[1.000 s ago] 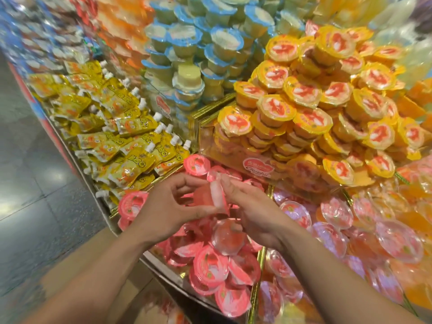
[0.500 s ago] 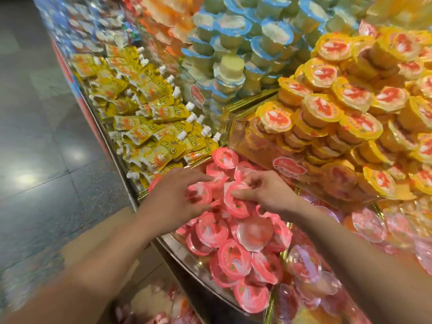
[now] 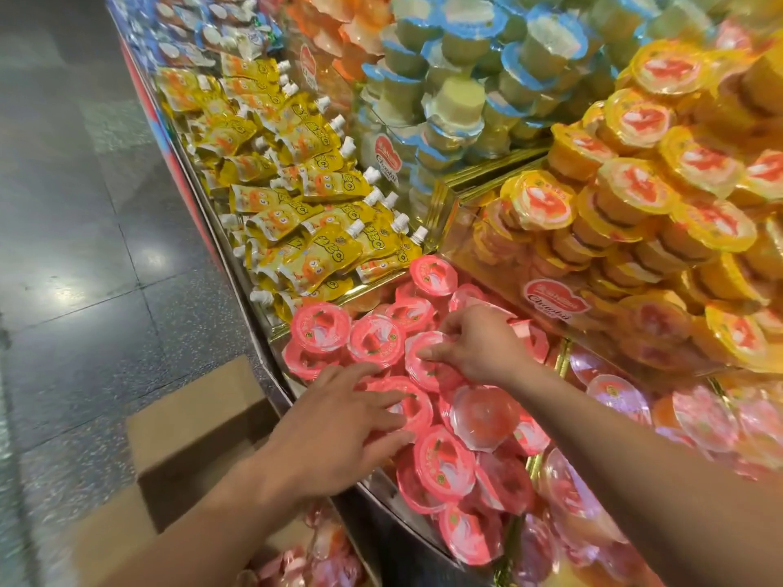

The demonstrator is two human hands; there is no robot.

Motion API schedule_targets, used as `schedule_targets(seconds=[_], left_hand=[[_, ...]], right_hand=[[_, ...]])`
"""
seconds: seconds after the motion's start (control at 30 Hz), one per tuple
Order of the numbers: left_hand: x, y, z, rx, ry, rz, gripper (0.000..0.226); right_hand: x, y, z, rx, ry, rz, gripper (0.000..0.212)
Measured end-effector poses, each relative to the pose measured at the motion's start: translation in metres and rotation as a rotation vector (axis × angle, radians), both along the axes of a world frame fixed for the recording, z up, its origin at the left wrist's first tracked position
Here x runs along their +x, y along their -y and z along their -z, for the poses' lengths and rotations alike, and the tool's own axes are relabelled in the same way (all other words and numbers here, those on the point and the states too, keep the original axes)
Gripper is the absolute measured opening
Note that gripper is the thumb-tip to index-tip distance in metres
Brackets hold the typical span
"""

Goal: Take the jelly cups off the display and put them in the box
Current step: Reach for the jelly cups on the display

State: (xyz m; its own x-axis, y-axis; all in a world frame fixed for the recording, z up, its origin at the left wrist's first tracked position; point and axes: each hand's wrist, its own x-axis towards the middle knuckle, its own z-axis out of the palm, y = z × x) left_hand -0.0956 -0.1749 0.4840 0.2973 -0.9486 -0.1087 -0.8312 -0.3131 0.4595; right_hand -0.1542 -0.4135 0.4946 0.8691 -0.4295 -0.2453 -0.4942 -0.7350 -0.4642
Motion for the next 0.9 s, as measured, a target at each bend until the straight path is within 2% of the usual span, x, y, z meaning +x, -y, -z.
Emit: schedule_targets(seconds=[0.17, 0.43, 0.63, 0.8, 0.9], left_hand=[[0.0, -0.013, 0.003, -0.035, 0.051, 0.017, 0.054], [0.0, -0.015, 0.003, 0.043, -0.029, 0.003, 0.077], [-0.002, -0.016, 0.006, -0.012, -0.013, -0.012, 0.059], [-0.003, -0.014, 0.002, -0.011, -0.001, -0.01, 0.063], [-0.005, -0.013, -0.003, 0.005, 0.007, -0.005, 0.064]], right_hand=[[0.002, -0.008, 0.001, 0.027, -0.028, -0.009, 0.058], [0.01, -0.01, -0.001, 0.048, -0.143, -0.04, 0.034], [0.007, -0.011, -0.01, -0.1, -0.159, -0.086, 0.034], [-0.001, -0.022, -0.03, -0.359, -0.06, -0.059, 0.043], [-0.01, -0.03, -0.046, -0.38, -0.005, -0.086, 0.044]])
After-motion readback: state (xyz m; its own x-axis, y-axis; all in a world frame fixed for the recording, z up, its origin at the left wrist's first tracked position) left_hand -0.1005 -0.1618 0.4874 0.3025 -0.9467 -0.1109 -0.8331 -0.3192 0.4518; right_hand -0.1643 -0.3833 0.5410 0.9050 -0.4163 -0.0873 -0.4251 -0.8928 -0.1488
